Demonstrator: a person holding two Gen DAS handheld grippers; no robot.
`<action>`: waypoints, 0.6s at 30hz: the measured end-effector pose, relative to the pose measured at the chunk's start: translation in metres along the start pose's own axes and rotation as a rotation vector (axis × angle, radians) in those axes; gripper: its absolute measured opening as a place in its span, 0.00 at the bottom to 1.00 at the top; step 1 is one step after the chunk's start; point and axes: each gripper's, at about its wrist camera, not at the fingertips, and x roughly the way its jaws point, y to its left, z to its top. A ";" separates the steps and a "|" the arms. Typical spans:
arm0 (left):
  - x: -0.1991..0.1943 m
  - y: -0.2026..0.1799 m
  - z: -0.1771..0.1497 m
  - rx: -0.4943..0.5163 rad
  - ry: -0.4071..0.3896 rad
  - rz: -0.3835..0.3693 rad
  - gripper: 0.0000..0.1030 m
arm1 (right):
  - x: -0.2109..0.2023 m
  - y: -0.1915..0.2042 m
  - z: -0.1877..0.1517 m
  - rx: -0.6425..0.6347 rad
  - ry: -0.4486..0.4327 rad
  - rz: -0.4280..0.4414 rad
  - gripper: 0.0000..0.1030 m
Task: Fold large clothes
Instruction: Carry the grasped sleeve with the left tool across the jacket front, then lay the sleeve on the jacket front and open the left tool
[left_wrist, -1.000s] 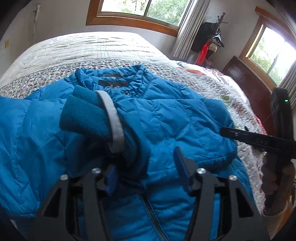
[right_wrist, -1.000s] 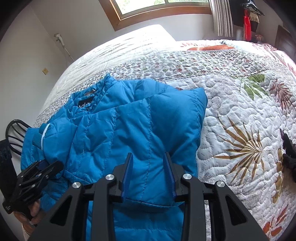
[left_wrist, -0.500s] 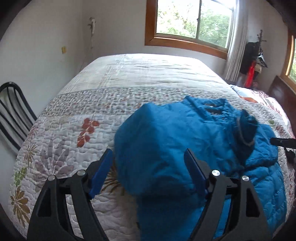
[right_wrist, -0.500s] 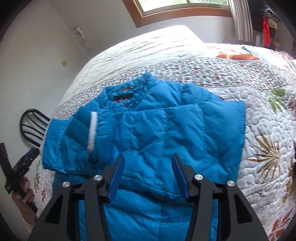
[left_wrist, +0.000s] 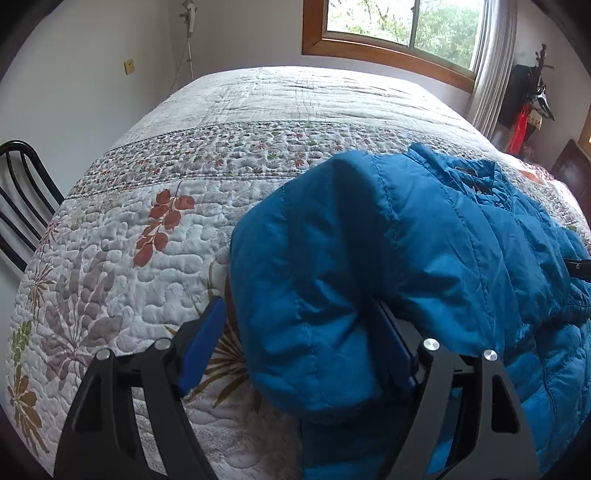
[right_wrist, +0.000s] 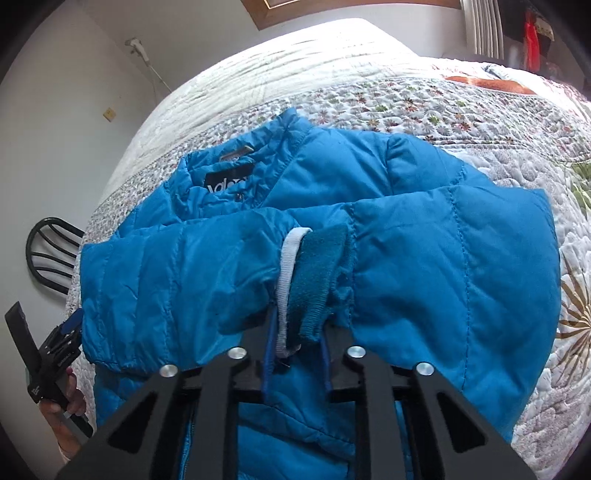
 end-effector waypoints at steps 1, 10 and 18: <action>-0.003 -0.002 0.000 0.003 -0.007 0.002 0.76 | -0.005 -0.005 0.000 0.015 -0.012 -0.002 0.14; -0.006 -0.040 0.008 0.071 -0.028 -0.008 0.76 | -0.031 -0.035 -0.006 0.048 -0.056 -0.165 0.14; 0.011 -0.041 0.004 0.077 0.006 0.024 0.78 | -0.053 -0.040 -0.012 0.053 -0.100 -0.174 0.29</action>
